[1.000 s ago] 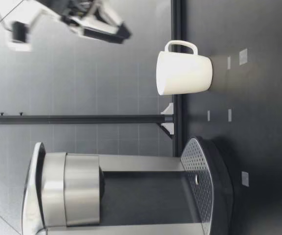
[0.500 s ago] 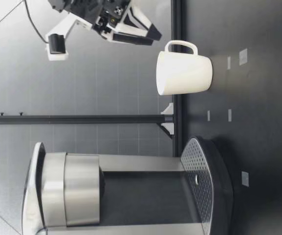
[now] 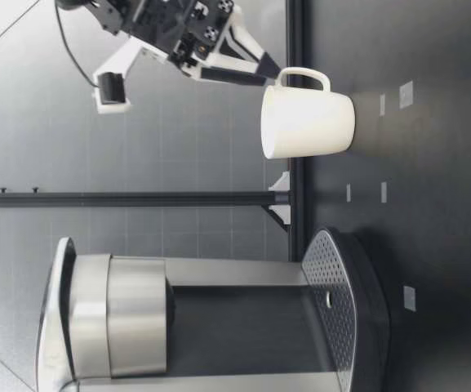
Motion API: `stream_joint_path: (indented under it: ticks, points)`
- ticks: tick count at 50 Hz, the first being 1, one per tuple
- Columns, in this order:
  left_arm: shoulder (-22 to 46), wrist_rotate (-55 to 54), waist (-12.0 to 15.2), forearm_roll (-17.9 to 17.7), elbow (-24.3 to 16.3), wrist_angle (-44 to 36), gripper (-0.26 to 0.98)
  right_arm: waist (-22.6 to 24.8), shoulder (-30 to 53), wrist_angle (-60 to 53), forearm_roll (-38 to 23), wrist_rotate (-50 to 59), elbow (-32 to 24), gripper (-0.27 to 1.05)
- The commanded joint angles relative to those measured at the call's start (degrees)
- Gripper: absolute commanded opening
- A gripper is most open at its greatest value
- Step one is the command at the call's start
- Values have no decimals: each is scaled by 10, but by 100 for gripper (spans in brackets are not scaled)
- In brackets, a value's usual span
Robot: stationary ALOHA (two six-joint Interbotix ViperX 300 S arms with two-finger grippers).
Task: Place the coffee capsule inside the capsule container, then place the cup onto the center of the cup tray.
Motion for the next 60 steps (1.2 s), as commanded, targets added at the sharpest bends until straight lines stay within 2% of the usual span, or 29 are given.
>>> stream_joint_path:
  ticks: [1,23,28,35,45,54,60]
  points:
    - [-2,0,-2,4,-6,-4,9,-4,-1,-3,2,1,-17,61]
    - [-5,0,-2,5,-4,-3,9,-4,17,5,3,2,-19,53]
    - [-4,-1,-2,5,-4,-2,9,-4,18,6,3,2,-19,47]
    - [-4,-1,-2,7,-4,-1,9,-4,13,11,7,1,-19,31]
    - [-6,-1,-2,14,-4,0,9,-3,4,48,57,1,-19,15]
    - [-7,-1,-2,17,1,0,9,8,-34,60,128,1,-18,13]
    - [-12,-2,-2,18,9,-8,9,51,-53,49,160,5,-24,13]
